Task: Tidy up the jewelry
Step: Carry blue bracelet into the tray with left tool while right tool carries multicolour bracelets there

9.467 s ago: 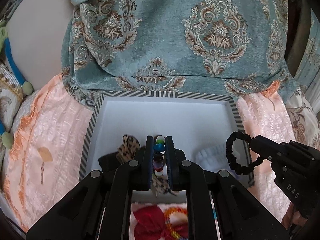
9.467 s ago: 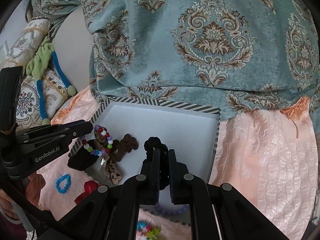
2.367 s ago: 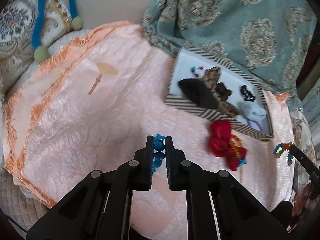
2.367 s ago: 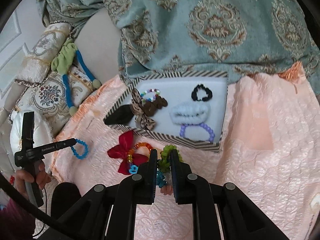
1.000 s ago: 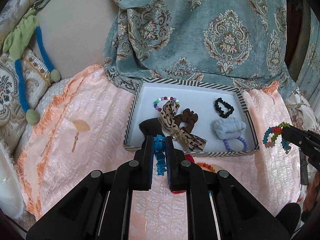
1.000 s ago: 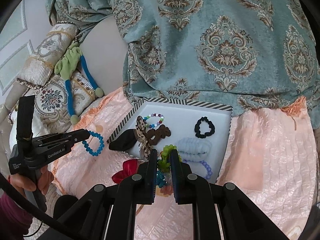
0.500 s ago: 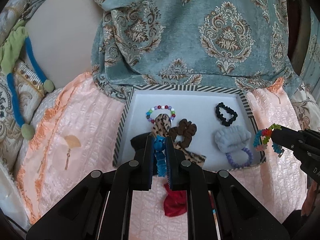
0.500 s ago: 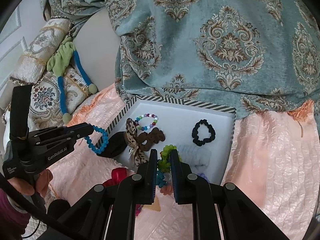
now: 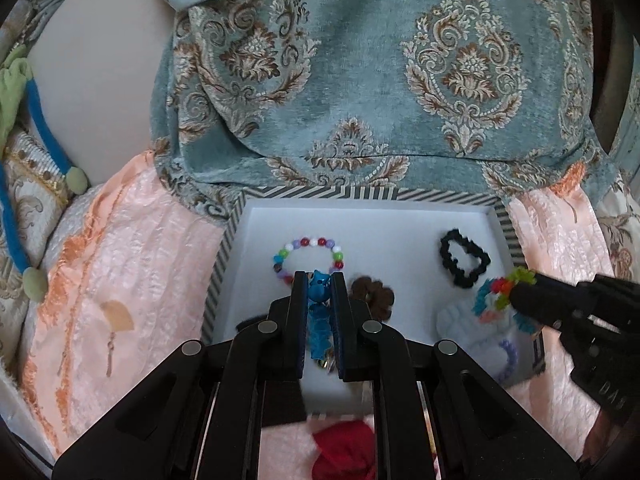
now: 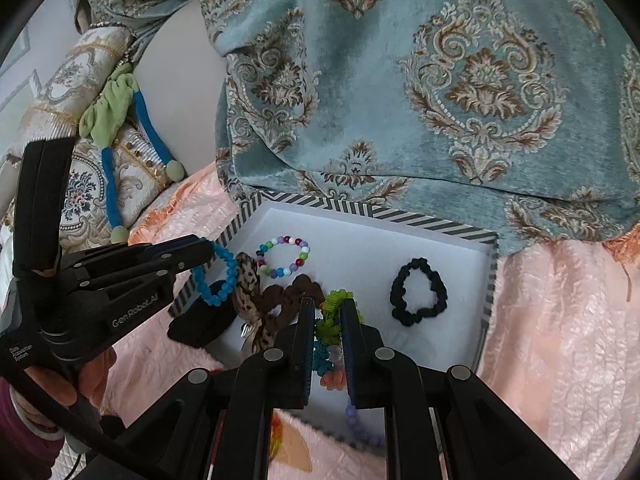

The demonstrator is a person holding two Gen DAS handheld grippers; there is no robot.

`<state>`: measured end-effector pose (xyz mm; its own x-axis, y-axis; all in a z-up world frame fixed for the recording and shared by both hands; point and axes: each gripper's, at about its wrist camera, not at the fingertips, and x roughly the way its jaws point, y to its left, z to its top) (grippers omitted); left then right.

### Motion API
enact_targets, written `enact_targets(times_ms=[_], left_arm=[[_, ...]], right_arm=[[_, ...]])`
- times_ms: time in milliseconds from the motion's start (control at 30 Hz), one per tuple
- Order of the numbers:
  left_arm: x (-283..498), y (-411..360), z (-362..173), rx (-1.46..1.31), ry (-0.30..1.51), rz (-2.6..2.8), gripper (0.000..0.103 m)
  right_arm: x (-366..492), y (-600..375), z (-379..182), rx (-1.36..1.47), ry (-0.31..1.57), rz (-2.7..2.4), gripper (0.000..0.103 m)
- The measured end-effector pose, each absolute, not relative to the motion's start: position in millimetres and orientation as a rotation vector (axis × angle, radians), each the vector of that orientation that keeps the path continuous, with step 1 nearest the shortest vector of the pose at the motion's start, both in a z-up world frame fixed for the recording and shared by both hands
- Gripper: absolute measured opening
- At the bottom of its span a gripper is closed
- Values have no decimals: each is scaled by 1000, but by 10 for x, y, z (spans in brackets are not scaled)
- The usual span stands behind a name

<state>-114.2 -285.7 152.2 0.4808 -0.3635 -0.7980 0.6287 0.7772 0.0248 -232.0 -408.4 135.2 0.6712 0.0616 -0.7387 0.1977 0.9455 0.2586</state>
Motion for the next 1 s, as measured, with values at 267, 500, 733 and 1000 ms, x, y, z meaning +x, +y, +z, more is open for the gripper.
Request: enact_targets(times_ms=[267, 500, 733, 1000], left_arm=[[-809, -3284, 1297, 309, 926, -639, 10], [-460, -3492, 1040, 286, 987, -608, 10], [-328, -3448, 732, 298, 1028, -561, 10], [-310, -3281, 670, 214, 1057, -584, 37]], right_arm=[[-1833, -4219, 1118, 356, 877, -76, 12], [-1476, -4451, 789, 413, 929, -113, 12], [-1389, -4552, 551, 437, 964, -155, 12], [-1498, -4604, 612, 447, 950, -186, 41]])
